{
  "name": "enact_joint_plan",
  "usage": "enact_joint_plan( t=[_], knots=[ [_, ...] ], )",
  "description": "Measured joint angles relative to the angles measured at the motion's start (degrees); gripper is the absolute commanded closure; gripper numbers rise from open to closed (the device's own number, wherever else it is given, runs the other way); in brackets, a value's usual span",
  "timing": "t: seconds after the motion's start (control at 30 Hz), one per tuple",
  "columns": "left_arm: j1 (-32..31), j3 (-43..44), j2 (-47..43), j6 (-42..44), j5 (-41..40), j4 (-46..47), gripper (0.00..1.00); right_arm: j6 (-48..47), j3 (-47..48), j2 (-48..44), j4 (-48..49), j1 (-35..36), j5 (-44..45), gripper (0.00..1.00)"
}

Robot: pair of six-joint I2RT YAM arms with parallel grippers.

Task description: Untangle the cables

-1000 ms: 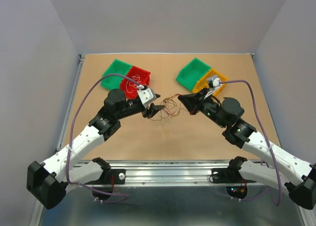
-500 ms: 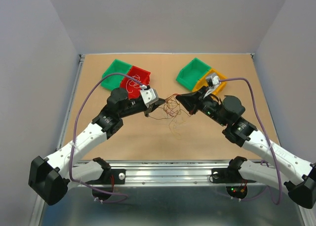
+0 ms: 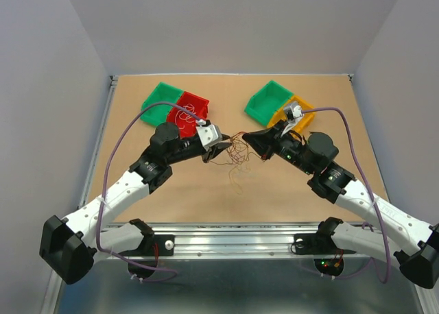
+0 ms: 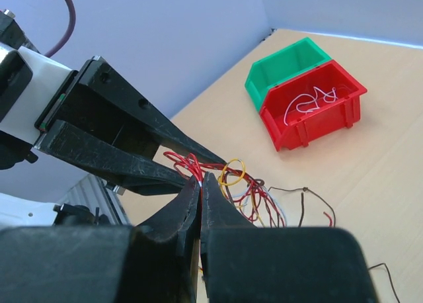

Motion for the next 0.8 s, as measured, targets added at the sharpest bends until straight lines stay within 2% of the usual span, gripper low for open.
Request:
enact_joint_plan(
  t=[0.03, 0.07, 0.23, 0.3, 0.33, 0.4, 0.53, 0.57, 0.63, 0.67, 0.8],
  knots=[
    [-0.1, 0.0, 0.2, 0.1, -0.2, 0.2, 0.56, 0.1, 0.0, 0.0, 0.0, 0.0, 0.0, 1.00],
    [-0.2, 0.0, 0.3, 0.2, -0.3, 0.2, 0.47, 0.2, 0.0, 0.0, 0.0, 0.0, -0.2, 0.99],
    [-0.7, 0.0, 1.0, 0.7, -2.0, 0.6, 0.47, 0.5, 0.0, 0.0, 0.0, 0.0, -0.4, 0.99],
    [-0.8, -0.1, 1.0, 1.0, -2.3, 1.0, 0.56, 0.6, 0.1, 0.0, 0.0, 0.0, -0.4, 0.99],
    [-0.8, -0.2, 1.0, 1.2, -2.4, 1.4, 0.67, 0.7, 0.2, 0.0, 0.0, 0.0, -0.4, 0.99],
    [-0.8, -0.9, 0.8, 1.6, -2.6, 2.0, 0.71, 0.7, 0.7, 0.0, 0.0, 0.0, -0.4, 0.99],
    [-0.8, -2.3, -0.3, 2.4, -2.4, 2.6, 0.71, 0.7, 1.3, 0.0, 0.0, 0.0, -0.6, 0.99],
    [-0.8, -2.7, -0.8, 2.7, -2.2, 2.6, 0.80, 0.8, 1.3, 0.0, 0.0, 0.0, -0.6, 0.99],
    [-0.8, -3.5, -2.0, 3.3, -1.9, 2.9, 0.90, 0.9, 1.4, -0.1, 0.0, 0.0, -0.6, 0.99],
    [-0.8, -3.8, -2.6, 3.6, -1.8, 3.0, 1.00, 0.9, 1.4, -0.1, 0.0, 0.0, -0.7, 0.99],
    [-0.9, -4.2, -3.5, 4.0, -1.4, 3.7, 1.00, 1.2, 1.8, -0.1, 0.1, 0.0, -1.0, 0.99]
  ],
)
